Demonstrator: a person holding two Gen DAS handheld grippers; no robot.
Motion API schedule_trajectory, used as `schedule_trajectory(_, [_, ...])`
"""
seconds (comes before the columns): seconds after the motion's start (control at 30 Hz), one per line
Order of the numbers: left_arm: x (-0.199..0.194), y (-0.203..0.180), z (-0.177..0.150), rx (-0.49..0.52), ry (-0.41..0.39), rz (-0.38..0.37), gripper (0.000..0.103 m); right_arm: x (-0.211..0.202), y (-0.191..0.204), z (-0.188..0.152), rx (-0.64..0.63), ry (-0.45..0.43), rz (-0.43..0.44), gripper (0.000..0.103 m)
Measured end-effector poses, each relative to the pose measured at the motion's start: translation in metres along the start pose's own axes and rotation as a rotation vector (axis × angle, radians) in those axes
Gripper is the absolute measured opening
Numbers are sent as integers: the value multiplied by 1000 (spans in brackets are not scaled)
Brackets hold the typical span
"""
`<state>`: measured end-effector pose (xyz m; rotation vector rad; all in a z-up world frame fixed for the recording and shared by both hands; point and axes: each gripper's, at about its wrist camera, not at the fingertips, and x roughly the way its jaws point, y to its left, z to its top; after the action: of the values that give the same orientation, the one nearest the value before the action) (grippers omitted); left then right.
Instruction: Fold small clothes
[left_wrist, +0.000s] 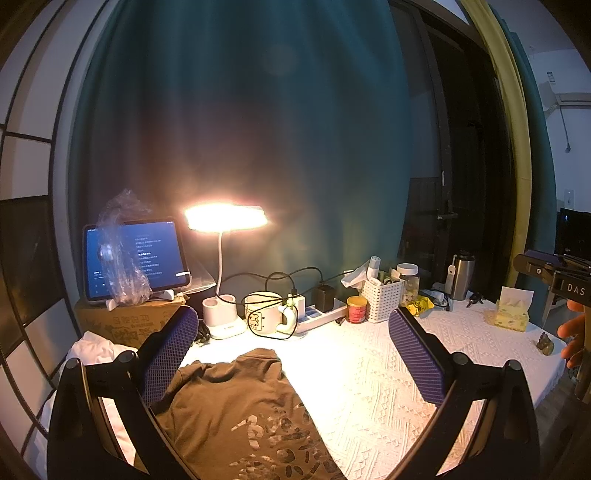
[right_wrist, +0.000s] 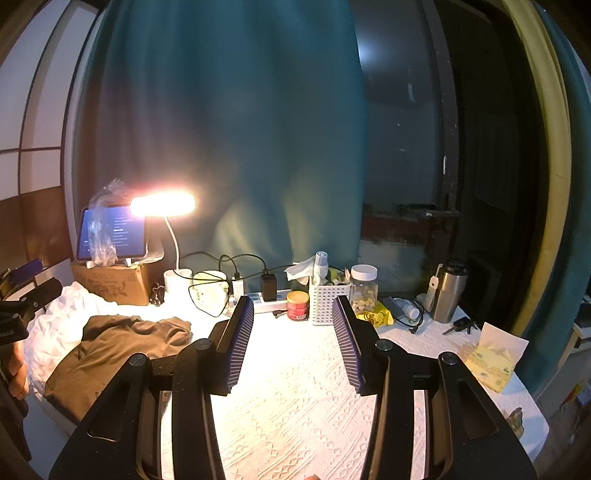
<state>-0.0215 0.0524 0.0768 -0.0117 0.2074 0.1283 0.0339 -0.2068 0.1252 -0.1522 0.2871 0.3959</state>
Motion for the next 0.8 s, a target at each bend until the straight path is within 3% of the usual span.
schedule_trajectory(0.8, [3,4,-2,-4,5,2,102,0,-5,-6,4,14,-5,47])
